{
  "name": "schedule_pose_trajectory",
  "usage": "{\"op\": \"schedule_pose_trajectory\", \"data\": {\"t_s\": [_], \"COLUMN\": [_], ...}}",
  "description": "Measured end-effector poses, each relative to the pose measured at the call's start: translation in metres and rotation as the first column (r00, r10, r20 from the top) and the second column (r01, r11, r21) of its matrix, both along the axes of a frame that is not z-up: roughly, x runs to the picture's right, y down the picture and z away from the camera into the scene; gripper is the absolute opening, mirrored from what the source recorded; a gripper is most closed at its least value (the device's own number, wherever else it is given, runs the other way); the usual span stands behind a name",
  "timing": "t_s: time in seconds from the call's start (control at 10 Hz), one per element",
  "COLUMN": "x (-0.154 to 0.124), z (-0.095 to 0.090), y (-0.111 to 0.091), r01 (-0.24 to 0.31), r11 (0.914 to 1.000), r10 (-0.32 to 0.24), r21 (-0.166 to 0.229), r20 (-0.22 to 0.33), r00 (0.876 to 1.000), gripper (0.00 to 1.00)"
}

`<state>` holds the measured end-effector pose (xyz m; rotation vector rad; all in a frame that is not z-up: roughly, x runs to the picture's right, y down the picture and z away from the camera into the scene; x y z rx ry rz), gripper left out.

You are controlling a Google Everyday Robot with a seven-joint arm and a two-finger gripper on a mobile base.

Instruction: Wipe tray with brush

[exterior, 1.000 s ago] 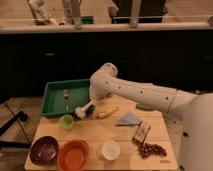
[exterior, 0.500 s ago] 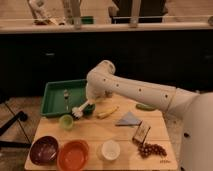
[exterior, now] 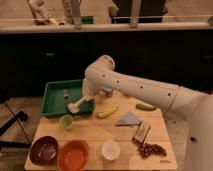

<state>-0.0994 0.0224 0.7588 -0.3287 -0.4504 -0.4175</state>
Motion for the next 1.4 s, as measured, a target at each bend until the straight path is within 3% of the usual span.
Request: {"op": "schedule_pose_trajectory", "data": {"t_s": [0.2,0.4,0.7,0.9,1.1,1.4], "x": [-0.004,-0.009,-0.016,-0.022,-0.02,-0.014], "z": [-0.003,0.006,0.037,0.057,0.074,0.097], "y": [-0.014,-0.02,-0.033,-0.04,-0.041,-0.032], "r01": [0.004,0.012,0.042,0.064,0.073,0.08], "r11": [0.9991,0.9966,0.9884,0.9838,0.9831,0.9881], "r10": [-0.004,-0.01,-0.03,-0.045,-0.048,-0.054], "r21": [0.042,0.081,0.146,0.167,0.168,0.132], "r20": [0.001,-0.023,-0.087,-0.118,-0.148,-0.189], "r00": [1.0,1.0,0.996,0.992,0.988,0.98], "gripper": [0.0,0.0,0.0,0.0,0.0,0.0]}}
